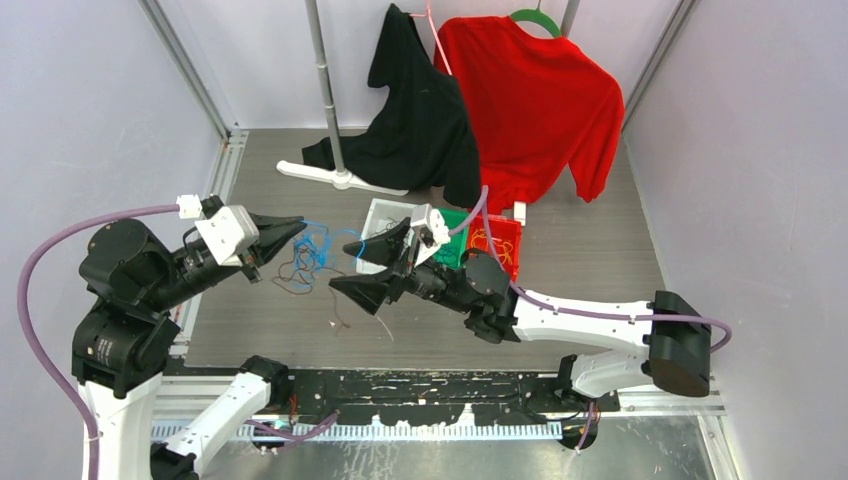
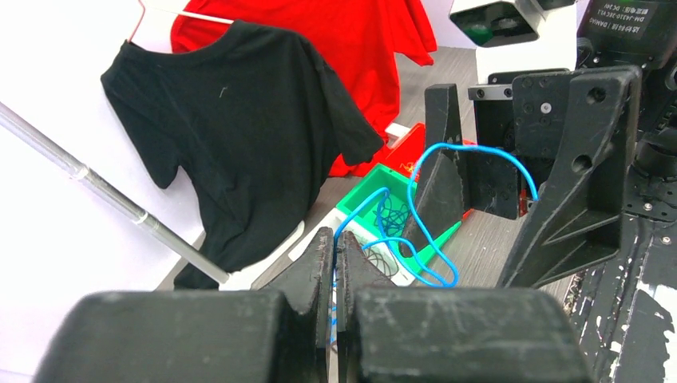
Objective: Untangle the cables
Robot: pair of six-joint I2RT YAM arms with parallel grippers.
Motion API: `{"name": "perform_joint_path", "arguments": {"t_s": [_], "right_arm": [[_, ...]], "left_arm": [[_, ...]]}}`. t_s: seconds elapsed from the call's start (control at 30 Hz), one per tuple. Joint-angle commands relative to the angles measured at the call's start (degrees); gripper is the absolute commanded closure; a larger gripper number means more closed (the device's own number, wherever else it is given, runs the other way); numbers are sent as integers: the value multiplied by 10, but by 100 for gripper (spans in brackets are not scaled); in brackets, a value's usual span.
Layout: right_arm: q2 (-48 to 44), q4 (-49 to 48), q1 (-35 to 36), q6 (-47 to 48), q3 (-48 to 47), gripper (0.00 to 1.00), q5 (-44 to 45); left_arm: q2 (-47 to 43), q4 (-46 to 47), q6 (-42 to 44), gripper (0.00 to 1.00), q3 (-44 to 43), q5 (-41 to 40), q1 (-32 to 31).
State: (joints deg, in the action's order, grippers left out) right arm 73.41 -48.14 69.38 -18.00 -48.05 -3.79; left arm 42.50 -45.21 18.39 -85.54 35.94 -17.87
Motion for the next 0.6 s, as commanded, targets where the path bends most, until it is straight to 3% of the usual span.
{"name": "perform_joint_path", "arguments": {"t_s": [0.0,0.2,0.33,0.43,0.57], "right_arm": [[12,-88,11,-43,-45,23,-36],[40,-62,25,-21,-84,24,-27],[59,-43,35,5,-105,30,27],[70,-31,43,29,-115,42,85],[74,-13,51,61,-117,65,154]], "left_arm": [[-7,36,-5,100,3,7,1],[-7,40,-9,100,8,7,2],[-8,43,-15,100,8,7,2],[-8,43,-21,100,4,8,2],[-6,39,-30,100,-6,9,2]]}}
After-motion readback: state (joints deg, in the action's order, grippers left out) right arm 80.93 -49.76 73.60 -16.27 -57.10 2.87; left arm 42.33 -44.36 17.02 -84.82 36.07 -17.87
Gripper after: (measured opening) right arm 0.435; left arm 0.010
